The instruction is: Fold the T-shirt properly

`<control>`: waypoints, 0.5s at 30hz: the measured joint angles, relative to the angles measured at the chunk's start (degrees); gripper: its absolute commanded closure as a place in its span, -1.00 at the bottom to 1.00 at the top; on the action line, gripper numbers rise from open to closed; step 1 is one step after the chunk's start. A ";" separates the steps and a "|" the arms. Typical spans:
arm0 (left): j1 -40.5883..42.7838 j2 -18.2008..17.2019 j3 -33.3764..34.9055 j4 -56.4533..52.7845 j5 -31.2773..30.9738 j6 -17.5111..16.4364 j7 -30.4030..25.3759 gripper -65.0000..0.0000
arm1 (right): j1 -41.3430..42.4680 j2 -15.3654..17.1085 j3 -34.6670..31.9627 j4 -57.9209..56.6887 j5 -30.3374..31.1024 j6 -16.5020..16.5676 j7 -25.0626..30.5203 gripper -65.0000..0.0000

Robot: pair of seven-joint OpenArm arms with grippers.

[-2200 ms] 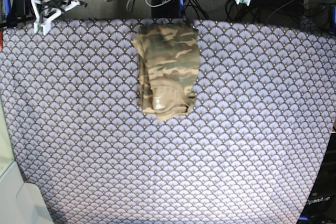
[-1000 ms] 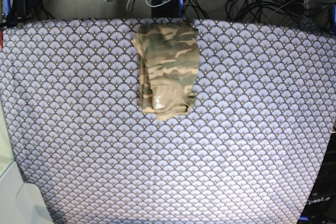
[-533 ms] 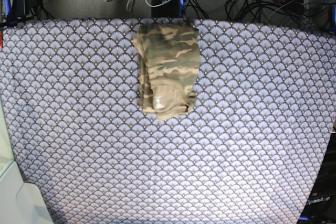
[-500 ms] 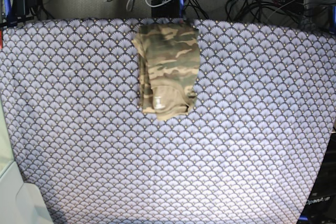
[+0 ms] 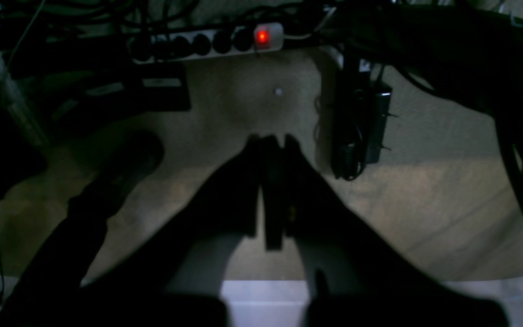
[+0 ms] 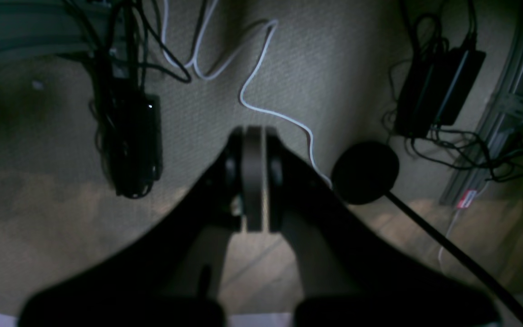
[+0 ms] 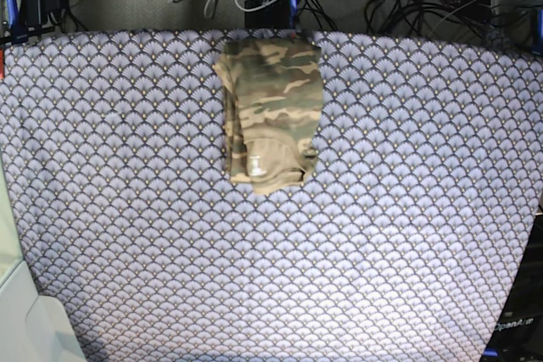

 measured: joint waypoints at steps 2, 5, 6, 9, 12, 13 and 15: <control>0.02 0.04 0.00 0.00 0.00 0.02 0.02 0.98 | 0.00 -0.61 0.00 0.02 -0.02 0.02 0.22 1.00; 0.02 0.04 0.00 0.00 0.00 0.00 0.02 0.98 | -0.04 -0.57 0.00 0.02 0.00 0.00 0.46 1.00; 0.02 0.02 0.00 0.07 0.00 0.00 0.00 0.98 | -0.11 -0.37 0.00 0.02 0.00 0.00 0.46 1.00; 0.15 0.02 -0.26 0.26 -0.02 0.04 0.00 0.98 | -0.26 0.28 0.17 0.02 0.00 0.00 0.48 1.00; 0.13 0.04 -0.24 0.28 -0.02 0.00 0.02 0.98 | -0.28 0.59 0.17 0.02 0.02 0.00 0.57 1.00; 0.13 0.04 -0.20 0.28 -0.02 0.02 0.02 0.98 | -0.28 0.50 0.24 0.02 0.02 0.00 0.59 1.00; 0.11 -0.02 -0.20 0.28 0.02 0.02 0.02 0.98 | -0.24 0.35 0.35 0.02 0.02 0.00 0.57 1.00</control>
